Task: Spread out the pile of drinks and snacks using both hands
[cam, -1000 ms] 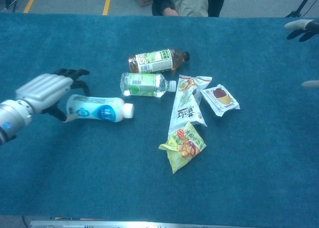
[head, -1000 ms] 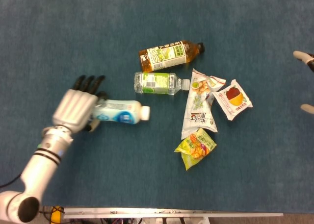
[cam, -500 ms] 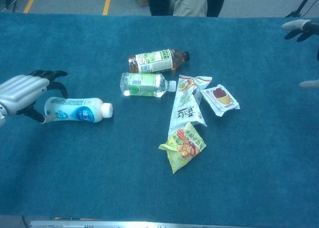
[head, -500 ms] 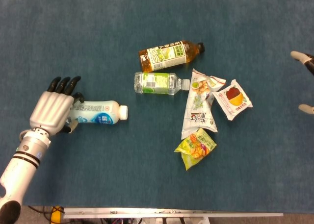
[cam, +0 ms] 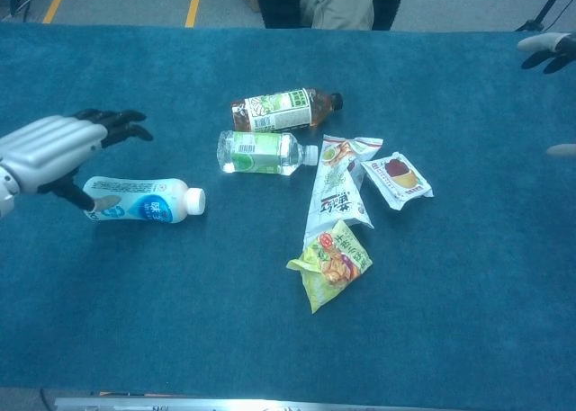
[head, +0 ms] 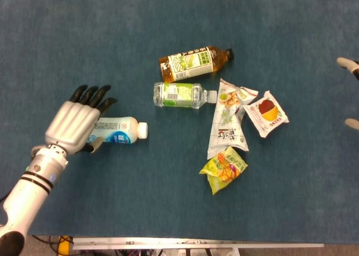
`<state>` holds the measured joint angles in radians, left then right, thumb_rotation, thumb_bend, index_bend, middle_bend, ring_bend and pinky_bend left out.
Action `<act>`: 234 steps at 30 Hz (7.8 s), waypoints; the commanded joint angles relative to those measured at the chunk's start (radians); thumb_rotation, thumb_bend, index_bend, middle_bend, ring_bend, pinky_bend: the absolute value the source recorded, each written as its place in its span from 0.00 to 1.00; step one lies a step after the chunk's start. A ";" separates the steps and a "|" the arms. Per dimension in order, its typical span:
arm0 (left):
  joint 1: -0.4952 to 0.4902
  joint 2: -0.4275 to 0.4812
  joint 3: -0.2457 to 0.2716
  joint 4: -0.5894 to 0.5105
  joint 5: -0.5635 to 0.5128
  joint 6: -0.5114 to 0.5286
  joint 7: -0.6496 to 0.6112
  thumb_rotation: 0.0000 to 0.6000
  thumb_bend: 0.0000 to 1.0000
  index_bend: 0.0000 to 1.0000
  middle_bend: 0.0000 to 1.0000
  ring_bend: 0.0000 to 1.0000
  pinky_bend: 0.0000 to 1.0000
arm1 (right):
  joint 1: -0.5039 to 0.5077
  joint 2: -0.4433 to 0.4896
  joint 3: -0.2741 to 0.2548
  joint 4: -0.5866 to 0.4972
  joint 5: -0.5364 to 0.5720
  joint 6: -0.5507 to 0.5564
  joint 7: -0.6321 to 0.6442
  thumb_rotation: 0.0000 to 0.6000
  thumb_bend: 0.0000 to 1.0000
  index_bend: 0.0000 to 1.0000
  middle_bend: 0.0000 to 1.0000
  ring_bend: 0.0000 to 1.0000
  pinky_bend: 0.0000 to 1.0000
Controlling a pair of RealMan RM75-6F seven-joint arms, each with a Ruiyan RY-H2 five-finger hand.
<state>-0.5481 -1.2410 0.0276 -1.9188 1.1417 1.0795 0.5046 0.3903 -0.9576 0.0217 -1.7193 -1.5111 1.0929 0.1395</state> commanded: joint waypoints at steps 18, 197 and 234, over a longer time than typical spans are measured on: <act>-0.074 -0.085 -0.071 -0.050 -0.017 0.011 0.070 1.00 0.28 0.20 0.00 0.00 0.00 | 0.049 -0.017 0.055 -0.001 0.056 -0.027 -0.140 1.00 0.00 0.05 0.21 0.21 0.44; 0.265 0.182 0.043 -0.102 0.247 0.118 -0.186 1.00 0.28 0.21 0.00 0.00 0.00 | 0.545 -0.427 -0.033 -0.070 0.722 -0.207 -1.104 1.00 0.00 0.21 0.21 0.12 0.28; 0.271 0.185 0.035 -0.066 0.246 0.108 -0.238 1.00 0.28 0.21 0.00 0.00 0.00 | 0.711 -0.628 -0.039 -0.007 0.940 -0.109 -1.191 1.00 0.00 0.21 0.21 0.12 0.28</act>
<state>-0.2771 -1.0557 0.0628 -1.9849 1.3880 1.1870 0.2668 1.0989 -1.5817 -0.0200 -1.7289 -0.5704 0.9817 -1.0535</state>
